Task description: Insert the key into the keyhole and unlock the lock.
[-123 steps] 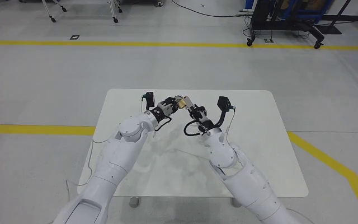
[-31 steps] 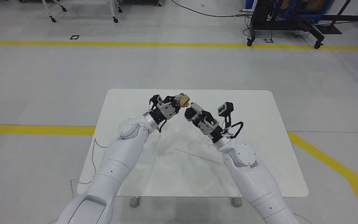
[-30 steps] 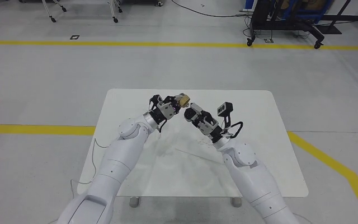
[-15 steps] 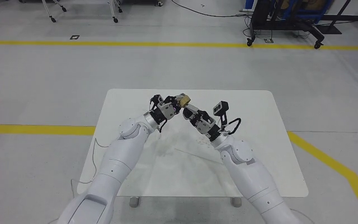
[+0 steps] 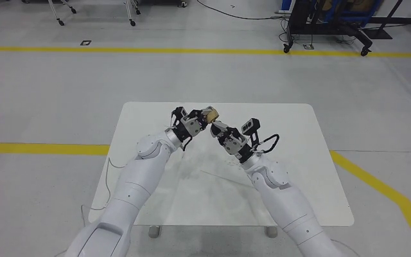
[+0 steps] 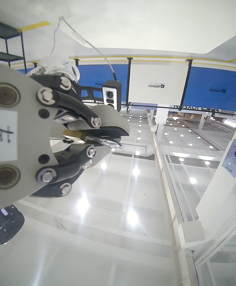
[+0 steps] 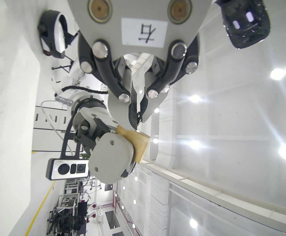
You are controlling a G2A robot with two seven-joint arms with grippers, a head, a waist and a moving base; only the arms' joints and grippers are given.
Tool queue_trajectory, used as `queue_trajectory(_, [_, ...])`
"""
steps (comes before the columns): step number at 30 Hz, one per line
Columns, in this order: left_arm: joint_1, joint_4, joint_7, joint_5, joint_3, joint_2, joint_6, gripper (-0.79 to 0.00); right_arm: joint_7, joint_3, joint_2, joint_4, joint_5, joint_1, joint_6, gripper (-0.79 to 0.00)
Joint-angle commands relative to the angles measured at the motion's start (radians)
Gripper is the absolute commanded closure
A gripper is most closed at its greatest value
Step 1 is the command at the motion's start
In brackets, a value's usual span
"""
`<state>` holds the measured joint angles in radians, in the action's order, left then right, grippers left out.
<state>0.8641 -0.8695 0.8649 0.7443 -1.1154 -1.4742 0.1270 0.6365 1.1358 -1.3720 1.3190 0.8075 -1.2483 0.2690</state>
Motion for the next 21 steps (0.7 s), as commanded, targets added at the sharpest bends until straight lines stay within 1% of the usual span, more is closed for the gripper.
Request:
queue_trajectory(1, [0.005,-0.012,-0.004,-0.016,-0.001,0.001,0.027,0.0,0.059,0.011,-0.003,-0.032,0.114,0.005,-0.016,0.0])
queue_trajectory(4, [0.013,-0.026,-0.012,-0.024,-0.006,0.002,0.052,0.0,0.137,0.023,-0.007,-0.082,0.215,0.019,-0.043,0.0])
queue_trajectory(9, [0.024,-0.045,-0.027,-0.035,-0.015,0.005,0.077,0.0,0.216,0.028,-0.014,-0.13,0.296,0.037,-0.071,0.0])
queue_trajectory(14, [0.029,-0.054,-0.03,-0.043,-0.017,0.006,0.074,0.0,0.212,0.027,-0.017,-0.152,0.283,0.05,-0.066,0.0])
queue_trajectory(17, [0.03,-0.056,-0.041,-0.053,-0.019,0.007,0.074,0.0,0.211,0.033,-0.014,-0.148,0.23,0.05,-0.031,0.0])
queue_trajectory(18, [0.031,-0.058,-0.042,-0.055,-0.02,0.008,0.073,0.0,0.196,0.035,-0.012,-0.14,0.187,0.05,-0.014,-0.025])
queue_trajectory(19, [0.031,-0.059,-0.047,-0.058,-0.021,0.008,0.074,0.0,0.184,0.036,-0.009,-0.125,0.146,0.046,-0.001,-0.148])
queue_trajectory(21, [0.032,-0.061,-0.055,-0.071,-0.021,0.009,0.076,0.0,0.168,0.041,-0.004,-0.082,0.074,0.033,0.023,-0.299])
